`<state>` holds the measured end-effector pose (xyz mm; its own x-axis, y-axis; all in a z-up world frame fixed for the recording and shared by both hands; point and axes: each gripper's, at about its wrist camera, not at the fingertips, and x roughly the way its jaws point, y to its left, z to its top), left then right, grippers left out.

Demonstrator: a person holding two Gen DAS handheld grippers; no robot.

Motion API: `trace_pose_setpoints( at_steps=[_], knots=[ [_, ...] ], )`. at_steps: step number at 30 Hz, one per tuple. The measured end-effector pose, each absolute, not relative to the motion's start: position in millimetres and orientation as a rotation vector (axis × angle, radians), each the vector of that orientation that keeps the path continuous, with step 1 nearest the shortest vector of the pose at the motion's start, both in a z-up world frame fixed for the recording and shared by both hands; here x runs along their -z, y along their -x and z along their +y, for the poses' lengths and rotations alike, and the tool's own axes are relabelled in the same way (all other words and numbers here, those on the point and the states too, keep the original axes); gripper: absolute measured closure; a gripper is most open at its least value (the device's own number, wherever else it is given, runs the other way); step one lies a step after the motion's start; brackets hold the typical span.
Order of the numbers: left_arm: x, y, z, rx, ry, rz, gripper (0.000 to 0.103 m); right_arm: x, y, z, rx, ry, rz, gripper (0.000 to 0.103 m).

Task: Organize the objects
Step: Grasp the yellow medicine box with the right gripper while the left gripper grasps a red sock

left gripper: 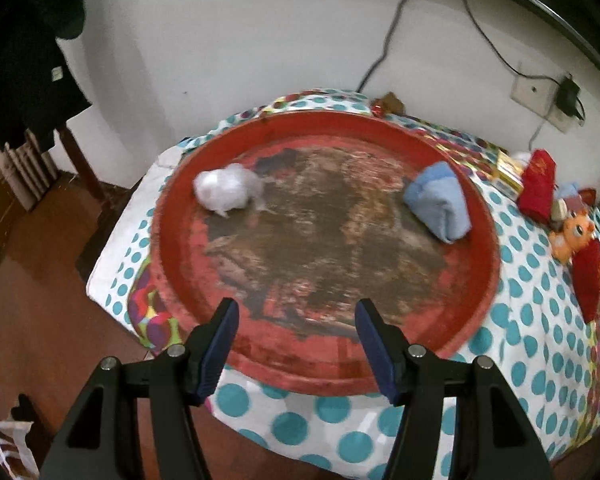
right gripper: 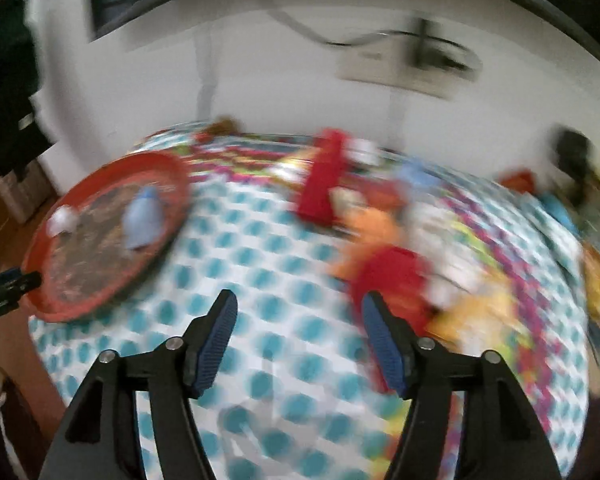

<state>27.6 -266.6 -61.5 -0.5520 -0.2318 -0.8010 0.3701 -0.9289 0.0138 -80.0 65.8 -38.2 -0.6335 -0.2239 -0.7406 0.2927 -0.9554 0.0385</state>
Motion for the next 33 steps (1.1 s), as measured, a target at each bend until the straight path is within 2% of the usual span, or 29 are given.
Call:
trace_pose_setpoints(
  at_steps=[4,11,23,26,28,31,33],
  knots=[
    [58,-26,-245,2.536,-1.253,0.175,0.041,49,80,126,2.712,-1.262,-0.016,0.035],
    [58,-25,-213,2.600,-1.265,0.147,0.041,72,96,203,2.676,-1.394,-0.497,0.035],
    [65,-8,-154,2.648,-1.352,0.132,0.041,103,133,217,2.505,-1.452,-0.944,0.033],
    [68,4,-134,2.661,-1.391,0.141,0.041,106,139,218,2.513,-1.446,-0.971,0.034],
    [68,12,-123,2.673,-1.411,0.163,0.041,106,144,218,2.525,-1.444,-0.951,0.041],
    [71,26,-102,2.691,-1.463,0.207,0.041,104,147,219,2.556,-1.436,-0.849,0.044],
    [72,35,-86,2.716,-1.482,0.224,0.041,98,144,219,2.632,-1.422,-0.686,0.048]
  ],
)
